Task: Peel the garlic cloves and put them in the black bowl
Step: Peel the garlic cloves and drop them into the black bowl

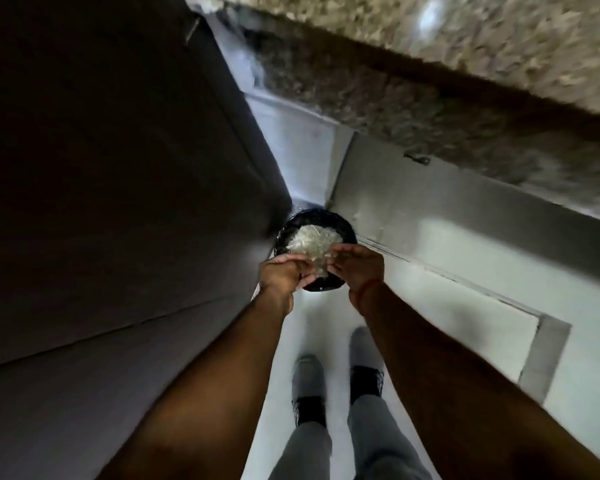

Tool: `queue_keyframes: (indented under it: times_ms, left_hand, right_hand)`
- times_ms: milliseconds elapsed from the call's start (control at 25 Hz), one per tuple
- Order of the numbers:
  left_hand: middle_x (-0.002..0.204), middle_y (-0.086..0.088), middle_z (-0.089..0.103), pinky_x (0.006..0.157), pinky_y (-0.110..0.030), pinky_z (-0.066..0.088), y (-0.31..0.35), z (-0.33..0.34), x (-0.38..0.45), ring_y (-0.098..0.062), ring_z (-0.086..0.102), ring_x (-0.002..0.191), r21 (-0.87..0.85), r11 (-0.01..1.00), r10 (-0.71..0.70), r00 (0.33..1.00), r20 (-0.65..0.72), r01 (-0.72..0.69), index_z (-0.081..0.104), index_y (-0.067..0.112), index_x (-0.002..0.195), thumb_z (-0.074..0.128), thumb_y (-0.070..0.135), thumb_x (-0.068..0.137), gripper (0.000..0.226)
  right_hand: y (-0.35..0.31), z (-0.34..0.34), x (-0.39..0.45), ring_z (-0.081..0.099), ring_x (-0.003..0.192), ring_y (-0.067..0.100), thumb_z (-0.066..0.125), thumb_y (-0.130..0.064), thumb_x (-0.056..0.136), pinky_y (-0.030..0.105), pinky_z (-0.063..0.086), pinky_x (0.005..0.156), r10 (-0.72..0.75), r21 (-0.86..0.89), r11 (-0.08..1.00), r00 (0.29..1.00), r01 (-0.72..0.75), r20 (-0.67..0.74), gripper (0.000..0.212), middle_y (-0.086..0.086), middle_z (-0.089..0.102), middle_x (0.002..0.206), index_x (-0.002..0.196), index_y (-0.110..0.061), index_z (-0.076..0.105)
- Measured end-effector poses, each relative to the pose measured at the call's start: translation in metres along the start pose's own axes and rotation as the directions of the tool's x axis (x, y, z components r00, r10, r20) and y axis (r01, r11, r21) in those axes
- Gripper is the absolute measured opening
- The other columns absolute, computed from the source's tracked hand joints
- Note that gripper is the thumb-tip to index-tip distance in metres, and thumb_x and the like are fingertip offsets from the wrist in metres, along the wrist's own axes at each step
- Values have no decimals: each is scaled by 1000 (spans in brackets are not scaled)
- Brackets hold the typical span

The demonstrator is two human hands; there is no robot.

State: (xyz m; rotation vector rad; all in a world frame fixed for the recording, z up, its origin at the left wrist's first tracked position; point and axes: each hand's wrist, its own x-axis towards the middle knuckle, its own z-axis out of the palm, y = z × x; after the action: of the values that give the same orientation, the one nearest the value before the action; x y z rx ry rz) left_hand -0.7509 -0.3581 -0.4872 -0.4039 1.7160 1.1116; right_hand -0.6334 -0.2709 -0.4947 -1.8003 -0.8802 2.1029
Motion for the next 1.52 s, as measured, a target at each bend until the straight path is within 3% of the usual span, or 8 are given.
queue_keyframes:
  times_ms: [200,320,560,760,1000,1120,1200,1520]
  left_hand:
    - [102,-12,70,58,-29,61,-20,14,68,-18,71,73,-64,991,-116,993,-6,115,61,5,118,55,-1,99,20]
    - [100,-15,71,82,-44,60,-20,24,75,-27,69,85,-157,970,-185,983,13,185,63,8,111,43,19,104,24]
    - [80,-8,63,65,-31,49,-12,9,74,-24,58,64,-270,935,-221,974,60,229,62,13,92,44,40,88,33]
    - [92,-8,71,72,-34,55,-3,12,55,-28,68,78,-326,917,-194,971,142,231,68,13,106,45,37,89,37]
    - [94,-2,67,70,-29,56,27,22,-48,-23,66,86,133,988,59,992,108,-73,64,12,109,49,18,104,17]
    - [98,1,65,72,-3,45,36,17,-123,-12,62,88,514,734,334,895,295,-443,65,8,109,51,16,106,15]
    - [108,-7,70,85,-14,47,46,23,-174,-19,65,96,649,469,386,800,459,-599,64,1,116,51,27,107,30]
    - [153,-14,46,119,-39,33,63,94,-418,-30,39,144,496,-182,267,443,856,-849,45,8,149,40,47,106,58]
  right_hand:
    - [24,27,75,74,95,28,64,2,78,40,59,91,-56,-407,912,998,53,3,29,0,78,90,80,-21,81]
    - [35,44,65,67,114,37,60,-16,84,37,55,94,21,-529,839,965,125,261,39,13,72,113,121,-17,72]
    - [50,16,73,19,155,30,43,-32,107,41,19,126,76,-895,189,903,404,424,57,10,24,168,161,-33,24]
    - [38,19,40,22,155,25,33,-40,107,44,22,125,-67,-753,88,758,653,649,58,4,26,168,162,-25,25]
    - [-3,-26,-32,20,154,30,36,-40,109,53,30,117,-110,-944,52,941,326,319,60,8,15,170,164,-30,14]
    - [-44,-48,-105,22,153,30,35,-44,109,51,33,116,-239,-937,53,915,346,325,59,9,21,168,163,-26,19]
    - [-68,-66,-157,21,154,30,34,-48,108,50,33,116,-285,-942,75,913,326,293,60,9,22,168,163,-27,20]
    - [-134,-207,-404,24,153,28,35,-53,107,50,30,119,-514,-949,272,858,160,-3,63,7,25,168,162,-28,21]
